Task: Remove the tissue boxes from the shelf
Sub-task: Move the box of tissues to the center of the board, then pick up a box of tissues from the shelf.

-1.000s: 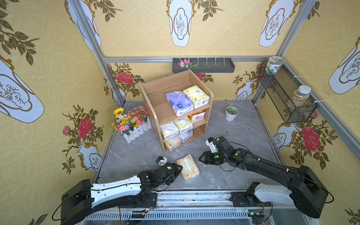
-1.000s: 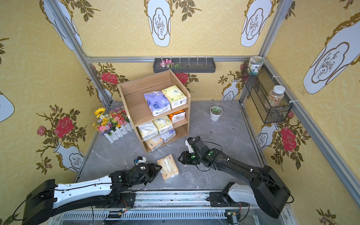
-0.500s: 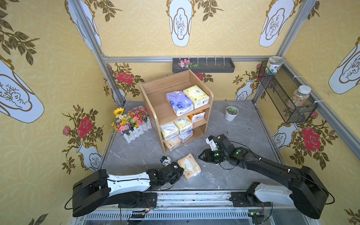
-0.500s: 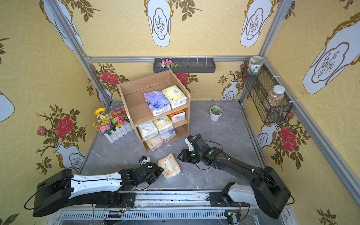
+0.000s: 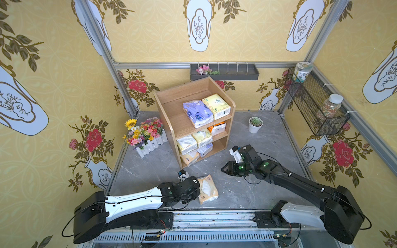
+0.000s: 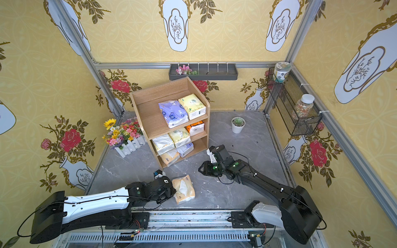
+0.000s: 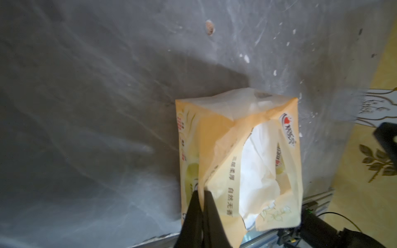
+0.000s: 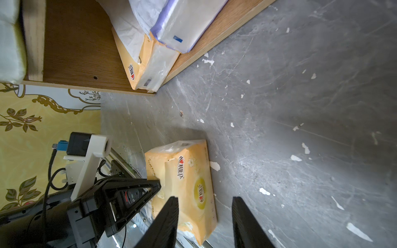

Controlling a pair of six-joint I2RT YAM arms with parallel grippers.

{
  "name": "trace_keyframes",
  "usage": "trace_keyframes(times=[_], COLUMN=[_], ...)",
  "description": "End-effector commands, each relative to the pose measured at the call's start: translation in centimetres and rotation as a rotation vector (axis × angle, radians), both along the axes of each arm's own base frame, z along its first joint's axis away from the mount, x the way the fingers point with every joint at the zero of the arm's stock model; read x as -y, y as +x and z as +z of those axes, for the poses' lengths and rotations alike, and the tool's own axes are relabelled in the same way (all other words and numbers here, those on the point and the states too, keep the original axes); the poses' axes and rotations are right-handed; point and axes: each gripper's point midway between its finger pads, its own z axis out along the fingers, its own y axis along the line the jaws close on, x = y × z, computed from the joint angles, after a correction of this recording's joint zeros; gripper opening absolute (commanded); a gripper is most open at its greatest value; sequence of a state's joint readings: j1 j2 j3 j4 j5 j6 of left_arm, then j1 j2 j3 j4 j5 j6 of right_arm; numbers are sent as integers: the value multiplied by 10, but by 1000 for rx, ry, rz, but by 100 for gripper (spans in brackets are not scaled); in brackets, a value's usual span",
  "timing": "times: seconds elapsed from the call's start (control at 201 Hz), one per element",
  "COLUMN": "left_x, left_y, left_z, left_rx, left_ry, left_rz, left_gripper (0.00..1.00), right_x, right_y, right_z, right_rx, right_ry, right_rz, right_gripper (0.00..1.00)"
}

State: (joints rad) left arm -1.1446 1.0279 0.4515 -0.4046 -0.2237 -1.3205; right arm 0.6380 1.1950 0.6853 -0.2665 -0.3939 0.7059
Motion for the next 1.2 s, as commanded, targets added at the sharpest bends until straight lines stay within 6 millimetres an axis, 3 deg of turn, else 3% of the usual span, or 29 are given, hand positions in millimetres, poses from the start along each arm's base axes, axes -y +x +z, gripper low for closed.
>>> trace_keyframes(times=[0.0,0.184,0.414,0.474,0.558,0.673,0.778,0.877,1.022,1.191], left_x=[-29,-38,-49,-51,-53,-55,-58,-58,-52,-24], left_y=[-16,3,17,17,17,22,30,42,61,88], left_z=[-10,-3,-7,-5,0,15,40,69,103,136], left_rx=[-56,6,8,10,19,54,109,181,310,461], left_ry=[177,303,303,309,308,288,279,241,100,-112], left_rz=[-80,-66,-5,-4,1,29,70,120,221,292], left_gripper=[0,0,0,24,39,46,49,50,50,50], right_x=[-6,-12,-21,-22,-24,-30,-36,-44,-47,-49], right_y=[1,-5,-16,-17,-16,-18,-15,-7,12,39], right_z=[2,-7,-12,-13,-15,-15,-9,12,61,144], right_rx=[14,-25,-37,-38,-40,-38,5,86,241,443], right_ry=[26,40,30,29,31,31,19,3,-23,-5], right_rz=[27,57,97,99,102,121,134,156,157,108], right_gripper=[45,42,41,41,41,40,38,37,37,37])
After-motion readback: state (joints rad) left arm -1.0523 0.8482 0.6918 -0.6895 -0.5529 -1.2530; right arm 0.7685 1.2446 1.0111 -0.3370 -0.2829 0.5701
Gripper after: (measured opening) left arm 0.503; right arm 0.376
